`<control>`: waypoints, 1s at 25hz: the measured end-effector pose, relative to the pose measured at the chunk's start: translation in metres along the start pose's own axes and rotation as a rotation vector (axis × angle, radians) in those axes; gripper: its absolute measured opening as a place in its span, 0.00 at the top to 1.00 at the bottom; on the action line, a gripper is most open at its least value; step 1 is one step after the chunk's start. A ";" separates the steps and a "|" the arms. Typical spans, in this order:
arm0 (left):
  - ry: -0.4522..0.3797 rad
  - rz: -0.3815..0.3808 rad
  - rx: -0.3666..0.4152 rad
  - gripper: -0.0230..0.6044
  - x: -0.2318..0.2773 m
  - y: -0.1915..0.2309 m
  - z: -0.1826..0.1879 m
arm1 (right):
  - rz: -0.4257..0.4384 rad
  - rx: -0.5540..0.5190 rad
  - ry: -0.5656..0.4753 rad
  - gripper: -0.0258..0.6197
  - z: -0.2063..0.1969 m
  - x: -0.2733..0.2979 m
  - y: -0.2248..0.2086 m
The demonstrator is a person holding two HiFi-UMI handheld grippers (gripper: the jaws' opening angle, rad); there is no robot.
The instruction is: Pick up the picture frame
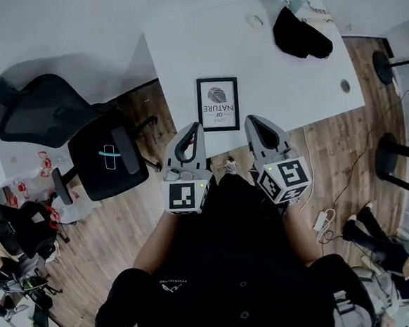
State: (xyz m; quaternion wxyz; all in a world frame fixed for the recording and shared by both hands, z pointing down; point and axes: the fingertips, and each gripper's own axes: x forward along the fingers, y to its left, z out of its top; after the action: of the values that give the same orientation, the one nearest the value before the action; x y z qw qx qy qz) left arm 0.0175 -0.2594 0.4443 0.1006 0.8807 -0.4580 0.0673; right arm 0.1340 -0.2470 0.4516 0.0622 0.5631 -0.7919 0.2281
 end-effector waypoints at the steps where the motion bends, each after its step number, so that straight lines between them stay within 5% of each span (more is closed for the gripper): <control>1: 0.020 -0.002 -0.011 0.95 0.004 0.003 -0.008 | -0.007 0.004 0.011 0.96 -0.002 0.005 -0.003; 18: 0.320 -0.041 -0.013 0.95 0.070 0.037 -0.112 | -0.140 0.135 0.270 0.96 -0.089 0.067 -0.059; 25: 0.454 -0.037 -0.081 0.95 0.083 0.046 -0.162 | -0.207 0.165 0.392 0.96 -0.133 0.084 -0.079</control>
State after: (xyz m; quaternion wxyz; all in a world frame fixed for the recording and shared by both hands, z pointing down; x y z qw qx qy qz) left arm 0.0227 -0.3120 0.6247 0.2375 0.8464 -0.4099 0.2432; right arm 0.1550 -0.2831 0.6224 0.1916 0.5895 -0.6812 0.3895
